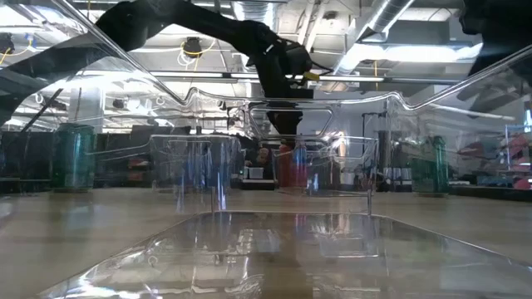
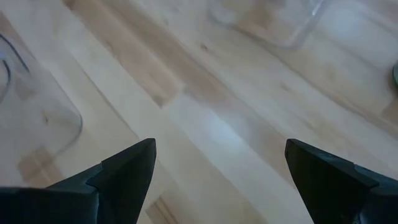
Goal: Sort soda cans
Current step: Put the top right red soda can into the top right transparent bin, then adjust the top right transparent bin on the table
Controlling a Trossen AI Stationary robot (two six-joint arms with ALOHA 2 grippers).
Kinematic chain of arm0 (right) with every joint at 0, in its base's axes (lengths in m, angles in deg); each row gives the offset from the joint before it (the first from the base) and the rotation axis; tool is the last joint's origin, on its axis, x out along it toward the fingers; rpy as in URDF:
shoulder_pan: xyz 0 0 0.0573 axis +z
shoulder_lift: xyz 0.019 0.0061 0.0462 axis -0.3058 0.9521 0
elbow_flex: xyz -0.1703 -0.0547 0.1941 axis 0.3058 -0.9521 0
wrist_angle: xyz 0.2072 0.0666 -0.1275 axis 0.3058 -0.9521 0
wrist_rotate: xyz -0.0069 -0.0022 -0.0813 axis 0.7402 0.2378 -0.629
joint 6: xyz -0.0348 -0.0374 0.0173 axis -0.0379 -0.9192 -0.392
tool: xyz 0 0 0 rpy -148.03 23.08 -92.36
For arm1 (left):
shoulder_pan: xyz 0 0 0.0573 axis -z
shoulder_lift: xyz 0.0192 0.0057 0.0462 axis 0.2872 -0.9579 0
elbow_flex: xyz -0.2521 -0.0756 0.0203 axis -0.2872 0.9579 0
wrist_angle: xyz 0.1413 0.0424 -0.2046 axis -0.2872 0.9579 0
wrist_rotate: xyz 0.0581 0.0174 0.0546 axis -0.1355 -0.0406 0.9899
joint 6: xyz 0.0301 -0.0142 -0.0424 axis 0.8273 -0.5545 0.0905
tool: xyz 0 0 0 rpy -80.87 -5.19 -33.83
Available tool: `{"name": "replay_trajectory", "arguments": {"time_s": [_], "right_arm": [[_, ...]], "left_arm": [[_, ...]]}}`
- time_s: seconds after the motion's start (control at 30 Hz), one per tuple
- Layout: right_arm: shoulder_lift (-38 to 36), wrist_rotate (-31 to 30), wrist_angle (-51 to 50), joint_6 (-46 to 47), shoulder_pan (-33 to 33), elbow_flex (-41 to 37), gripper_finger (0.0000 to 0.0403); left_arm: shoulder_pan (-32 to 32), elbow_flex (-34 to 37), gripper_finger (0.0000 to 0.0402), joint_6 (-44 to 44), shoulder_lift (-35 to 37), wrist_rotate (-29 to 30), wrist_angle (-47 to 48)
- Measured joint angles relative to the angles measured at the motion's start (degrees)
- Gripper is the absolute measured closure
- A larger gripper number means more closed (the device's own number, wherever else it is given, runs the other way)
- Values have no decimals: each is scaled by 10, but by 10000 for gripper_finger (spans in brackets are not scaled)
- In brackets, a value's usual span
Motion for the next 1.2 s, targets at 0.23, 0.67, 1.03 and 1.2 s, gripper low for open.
{"name": "replay_trajectory", "arguments": {"time_s": [0.23, 0.67, 1.03, 1.2], "right_arm": [[0, -84, 16, -8, -28, 0, 27], [0, -21, 168, -380, -361, 47, 56], [3, 116, 261, -535, -581, 59, 192], [23, 138, 274, -550, -636, 59, 291]], "left_arm": [[17, 0, 40, 15, 35, 55, 35], [74, 46, 40, -106, 221, 19, 77], [131, 364, 76, -140, 446, 36, -21], [151, 567, 144, -192, 564, 35, -134]]}}
